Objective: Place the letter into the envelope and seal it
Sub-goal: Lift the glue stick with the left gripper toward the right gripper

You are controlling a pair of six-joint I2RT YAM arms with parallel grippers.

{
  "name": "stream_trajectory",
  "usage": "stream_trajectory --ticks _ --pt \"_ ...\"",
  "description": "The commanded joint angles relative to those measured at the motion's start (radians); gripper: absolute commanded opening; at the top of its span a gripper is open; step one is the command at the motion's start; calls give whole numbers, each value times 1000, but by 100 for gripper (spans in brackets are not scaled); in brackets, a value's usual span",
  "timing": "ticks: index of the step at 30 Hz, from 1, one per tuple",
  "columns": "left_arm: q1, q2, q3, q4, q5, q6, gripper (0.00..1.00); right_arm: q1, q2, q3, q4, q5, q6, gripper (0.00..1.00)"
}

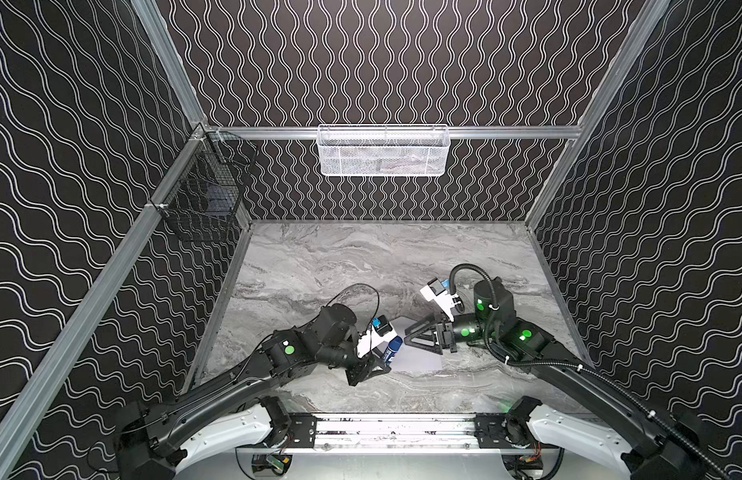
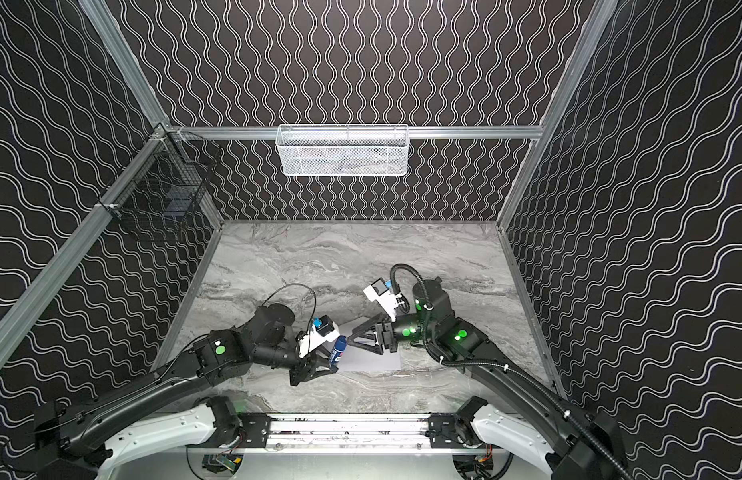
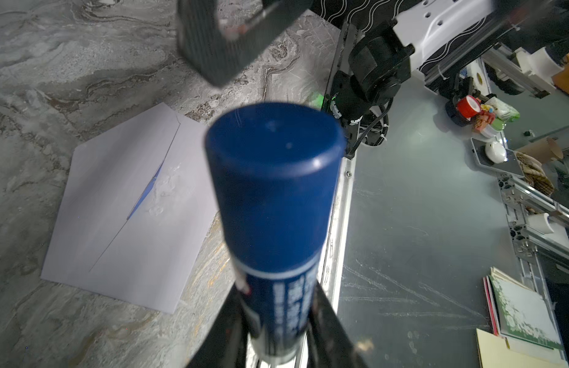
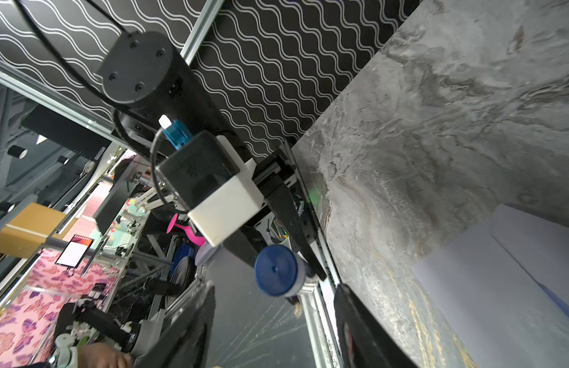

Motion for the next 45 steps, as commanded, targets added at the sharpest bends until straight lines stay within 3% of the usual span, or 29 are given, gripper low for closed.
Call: stream_trajectory --ticks 1,15,26,31,39,45 --pt "0 -2 -4 71 42 22 0 27 19 12 59 -15 -17 59" --pt "0 -3 -12 74 67 10 0 77 60 8 133 -17 -3 45" --pt "0 -4 -9 77 68 -10 1 79 39 -7 105 26 -9 23" --pt "0 -7 -5 79 51 -13 9 79 22 -11 101 54 5 13" --pt "0 -59 -61 216 -52 -114 47 53 -26 -39 132 104 50 8" --pt "0 -46 -63 290 -65 -140 51 42 -33 -57 190 116 78 7"
